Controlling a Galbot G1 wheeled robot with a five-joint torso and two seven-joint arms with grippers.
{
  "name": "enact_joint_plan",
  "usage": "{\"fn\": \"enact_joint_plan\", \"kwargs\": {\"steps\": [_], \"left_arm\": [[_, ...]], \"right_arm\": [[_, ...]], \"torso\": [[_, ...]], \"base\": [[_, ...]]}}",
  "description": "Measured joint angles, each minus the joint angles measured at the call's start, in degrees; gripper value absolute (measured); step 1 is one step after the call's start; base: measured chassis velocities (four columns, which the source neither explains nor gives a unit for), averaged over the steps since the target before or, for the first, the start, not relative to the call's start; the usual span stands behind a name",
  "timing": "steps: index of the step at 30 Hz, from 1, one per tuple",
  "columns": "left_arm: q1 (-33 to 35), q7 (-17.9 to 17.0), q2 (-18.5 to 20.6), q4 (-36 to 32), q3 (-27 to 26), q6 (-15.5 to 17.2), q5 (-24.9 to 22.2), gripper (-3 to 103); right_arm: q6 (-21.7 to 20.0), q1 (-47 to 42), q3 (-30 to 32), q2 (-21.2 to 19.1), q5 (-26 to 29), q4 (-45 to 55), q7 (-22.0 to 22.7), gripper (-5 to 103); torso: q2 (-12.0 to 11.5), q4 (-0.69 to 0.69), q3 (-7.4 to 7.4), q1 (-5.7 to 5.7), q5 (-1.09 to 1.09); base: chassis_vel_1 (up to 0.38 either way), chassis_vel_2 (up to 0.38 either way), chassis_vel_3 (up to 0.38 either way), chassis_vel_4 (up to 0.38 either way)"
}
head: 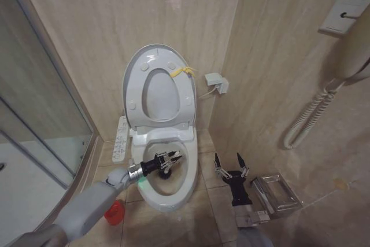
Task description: Open the toilet lid, clean the toilet bowl with a toilet brush, close the toilet lid, and flush.
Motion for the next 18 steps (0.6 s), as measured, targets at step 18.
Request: {"fn": "enact_joint_plan", "kwargs": {"steps": [18], "left_arm": [[-4.5, -4.3, -0.8, -2.7, 2.5, 0.0, -2.2, 22]], "right_arm": [[0.3, -0.2, 1.4, -0.3, 0.1, -0.4, -0.2, 100]], "torso": [[0.0, -0.16, -0.02, -0.01, 0.06]], "base": [[-0.009, -0.008, -0.003, -0.002]]}}
